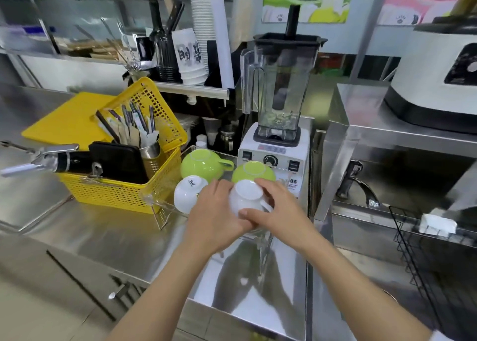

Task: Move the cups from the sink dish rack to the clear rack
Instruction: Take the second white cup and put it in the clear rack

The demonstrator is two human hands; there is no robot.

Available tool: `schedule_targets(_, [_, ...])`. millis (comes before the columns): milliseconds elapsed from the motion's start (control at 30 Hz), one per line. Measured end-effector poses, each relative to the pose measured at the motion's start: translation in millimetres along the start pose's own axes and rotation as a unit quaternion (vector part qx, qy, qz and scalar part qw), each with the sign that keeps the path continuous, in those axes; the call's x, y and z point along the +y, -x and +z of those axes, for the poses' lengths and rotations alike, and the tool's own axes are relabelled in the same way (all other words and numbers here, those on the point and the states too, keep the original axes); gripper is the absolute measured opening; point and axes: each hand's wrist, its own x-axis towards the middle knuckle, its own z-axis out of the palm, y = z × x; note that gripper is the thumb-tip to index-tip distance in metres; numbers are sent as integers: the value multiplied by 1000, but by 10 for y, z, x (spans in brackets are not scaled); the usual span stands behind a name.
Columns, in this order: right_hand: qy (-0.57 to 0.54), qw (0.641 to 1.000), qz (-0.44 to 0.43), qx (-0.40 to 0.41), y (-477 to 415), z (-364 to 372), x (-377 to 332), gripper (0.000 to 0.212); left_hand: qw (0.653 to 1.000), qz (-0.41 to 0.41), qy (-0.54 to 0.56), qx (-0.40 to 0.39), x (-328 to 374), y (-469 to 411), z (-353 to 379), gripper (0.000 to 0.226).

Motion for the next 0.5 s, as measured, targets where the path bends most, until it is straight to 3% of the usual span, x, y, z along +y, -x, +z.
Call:
schedule_targets(200, [27, 1000, 7, -12, -62, 65, -4, 61, 1000, -1, -24, -1, -87, -12, 0, 75])
schedule_targets(500, [66, 997, 18, -20, -94, 76, 87, 71, 997, 14, -74, 21, -211, -54, 228, 73])
